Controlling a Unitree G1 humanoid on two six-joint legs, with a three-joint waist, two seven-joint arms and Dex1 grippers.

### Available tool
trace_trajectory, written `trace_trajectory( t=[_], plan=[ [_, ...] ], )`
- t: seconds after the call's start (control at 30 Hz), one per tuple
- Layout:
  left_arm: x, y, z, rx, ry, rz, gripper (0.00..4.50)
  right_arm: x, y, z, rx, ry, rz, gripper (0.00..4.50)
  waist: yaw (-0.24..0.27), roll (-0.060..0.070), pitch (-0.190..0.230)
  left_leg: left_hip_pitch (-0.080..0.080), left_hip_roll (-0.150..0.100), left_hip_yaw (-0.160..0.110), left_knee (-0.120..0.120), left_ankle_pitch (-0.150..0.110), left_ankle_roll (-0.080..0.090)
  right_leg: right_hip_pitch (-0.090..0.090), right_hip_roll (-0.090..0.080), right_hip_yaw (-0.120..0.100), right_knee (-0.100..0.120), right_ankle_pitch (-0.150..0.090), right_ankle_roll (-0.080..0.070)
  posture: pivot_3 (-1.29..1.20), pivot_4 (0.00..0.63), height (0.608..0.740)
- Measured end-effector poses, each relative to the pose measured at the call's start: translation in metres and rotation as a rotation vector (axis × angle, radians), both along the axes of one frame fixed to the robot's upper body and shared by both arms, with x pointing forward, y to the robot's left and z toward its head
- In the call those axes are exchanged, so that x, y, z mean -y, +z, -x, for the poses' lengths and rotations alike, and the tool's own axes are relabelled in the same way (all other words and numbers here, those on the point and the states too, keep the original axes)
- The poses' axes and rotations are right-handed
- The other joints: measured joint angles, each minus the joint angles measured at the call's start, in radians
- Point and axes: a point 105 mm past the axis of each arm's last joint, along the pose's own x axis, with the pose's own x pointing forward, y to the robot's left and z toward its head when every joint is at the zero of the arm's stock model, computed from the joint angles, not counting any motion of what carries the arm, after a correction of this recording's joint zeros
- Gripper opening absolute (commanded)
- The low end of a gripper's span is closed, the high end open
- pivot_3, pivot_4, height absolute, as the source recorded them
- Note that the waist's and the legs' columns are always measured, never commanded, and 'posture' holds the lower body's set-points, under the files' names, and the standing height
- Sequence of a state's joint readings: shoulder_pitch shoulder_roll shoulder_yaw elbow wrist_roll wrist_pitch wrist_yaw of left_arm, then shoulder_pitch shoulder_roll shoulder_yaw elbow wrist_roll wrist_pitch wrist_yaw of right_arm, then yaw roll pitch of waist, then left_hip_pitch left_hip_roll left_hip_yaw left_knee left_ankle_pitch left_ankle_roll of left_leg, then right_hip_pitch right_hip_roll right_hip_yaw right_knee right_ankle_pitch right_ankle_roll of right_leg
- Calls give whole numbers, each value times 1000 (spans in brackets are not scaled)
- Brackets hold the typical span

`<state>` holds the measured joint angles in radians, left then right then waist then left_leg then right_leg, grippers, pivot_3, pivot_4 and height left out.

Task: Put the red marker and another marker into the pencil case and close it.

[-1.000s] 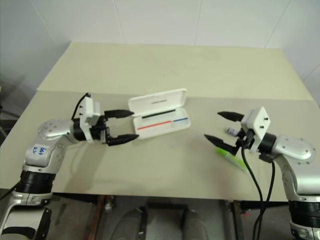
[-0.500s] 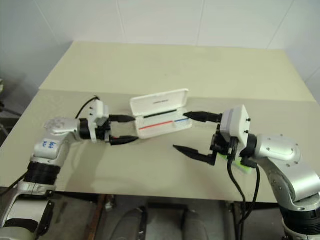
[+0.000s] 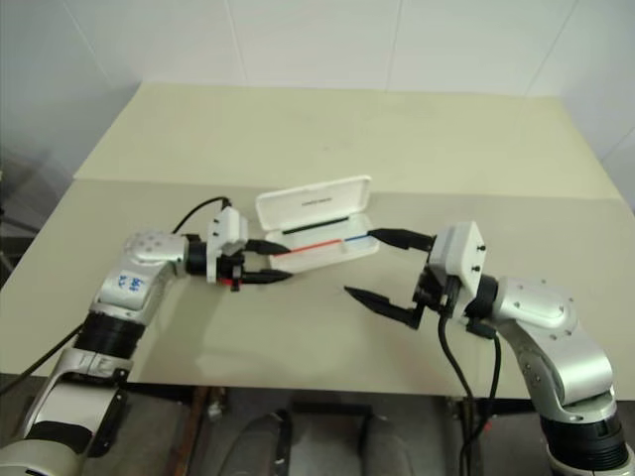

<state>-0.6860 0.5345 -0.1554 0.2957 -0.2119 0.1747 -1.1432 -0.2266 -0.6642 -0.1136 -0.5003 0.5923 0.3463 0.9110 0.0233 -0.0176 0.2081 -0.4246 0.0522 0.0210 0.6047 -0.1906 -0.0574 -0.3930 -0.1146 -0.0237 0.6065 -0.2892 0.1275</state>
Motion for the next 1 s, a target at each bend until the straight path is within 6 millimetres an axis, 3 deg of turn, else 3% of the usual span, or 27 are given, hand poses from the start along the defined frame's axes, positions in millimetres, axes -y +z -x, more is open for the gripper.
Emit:
trace_trajectory(
  t=[0.23,0.5,0.6,0.77,0.8,1.0],
  plan=[
    [3,-22,-7,-65,65,-60,2460,-2,1,-3,9,-22,-18,4500,-1,0,0,0,0,0,1,0,0,0,0,0,0,-1,-1,0,150,740],
    [7,-27,-14,-74,107,-73,2460,-3,8,-6,32,-37,-42,4500,-1,0,0,0,0,0,1,0,0,0,0,1,0,0,-1,0,150,740],
    [8,-27,-15,-78,112,-88,1939,-4,9,-6,37,-41,-49,4500,-1,0,0,0,0,0,1,0,0,0,0,1,1,0,0,0,150,740],
    [6,-23,-18,-63,105,-180,220,-6,14,-8,59,-46,-62,4500,-4,0,0,0,0,1,1,0,0,0,0,1,0,-1,-1,0,150,740],
    [4,-22,-18,-63,97,-195,40,-6,15,-8,61,-46,-62,4500,-5,0,0,0,0,1,1,0,0,0,0,1,0,-1,-1,0,150,740],
    [-1,-21,-14,-54,47,-276,40,-6,18,-9,72,-42,-62,4500,-18,0,0,0,1,1,0,-1,0,0,1,1,0,0,0,0,150,740]
  ],
)
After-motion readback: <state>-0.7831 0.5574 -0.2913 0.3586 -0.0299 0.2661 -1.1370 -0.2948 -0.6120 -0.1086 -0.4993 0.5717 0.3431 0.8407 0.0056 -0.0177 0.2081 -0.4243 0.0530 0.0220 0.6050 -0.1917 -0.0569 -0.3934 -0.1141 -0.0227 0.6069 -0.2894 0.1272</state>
